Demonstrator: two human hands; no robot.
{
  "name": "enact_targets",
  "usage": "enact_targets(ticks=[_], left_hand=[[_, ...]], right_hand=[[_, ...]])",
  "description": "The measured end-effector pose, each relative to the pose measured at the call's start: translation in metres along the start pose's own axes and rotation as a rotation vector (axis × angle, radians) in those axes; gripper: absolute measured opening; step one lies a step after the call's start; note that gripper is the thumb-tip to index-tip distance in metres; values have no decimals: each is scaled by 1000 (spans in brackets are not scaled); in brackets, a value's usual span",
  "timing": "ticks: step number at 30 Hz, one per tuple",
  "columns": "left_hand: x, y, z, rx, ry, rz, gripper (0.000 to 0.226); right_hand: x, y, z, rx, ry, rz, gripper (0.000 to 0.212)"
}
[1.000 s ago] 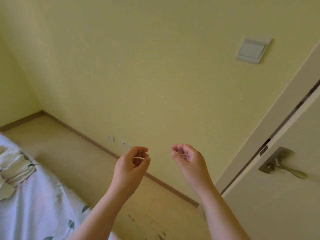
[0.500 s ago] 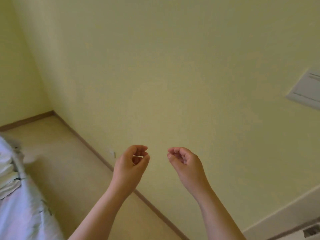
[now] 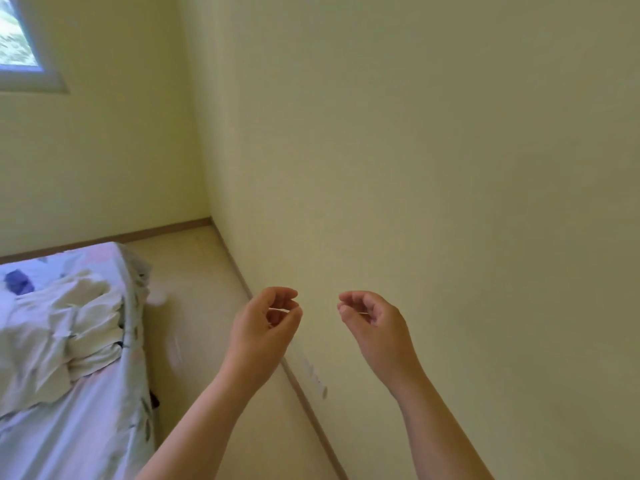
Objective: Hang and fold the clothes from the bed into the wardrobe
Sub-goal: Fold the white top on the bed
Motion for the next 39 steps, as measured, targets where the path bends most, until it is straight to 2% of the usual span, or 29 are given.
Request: enact_targets(ticks=[7,16,26,39], left_hand=[[-54,34,-10,-22,18,-249,21],[-88,133,32,-32,148,-555,19],[-148,276,48,-36,147,-714,18],[-226,376,96,34,242,-878,18]], right_hand=[[-99,-53,6,-93,93,221,11],[-163,-192,14,-155,111,520,13],[-217,-352,62,-151,231,704,12],[-290,-502,73,-171,270,894,15]])
Point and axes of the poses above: each hand's wrist, its own x-axis away from the middle knuckle, its own y-axis out of the back of the hand, z = x × y, the point moved 9 cm from there along -x, towards the middle knuckle, and after that the axes turned 9 degrees about y, right-handed, at the moved point
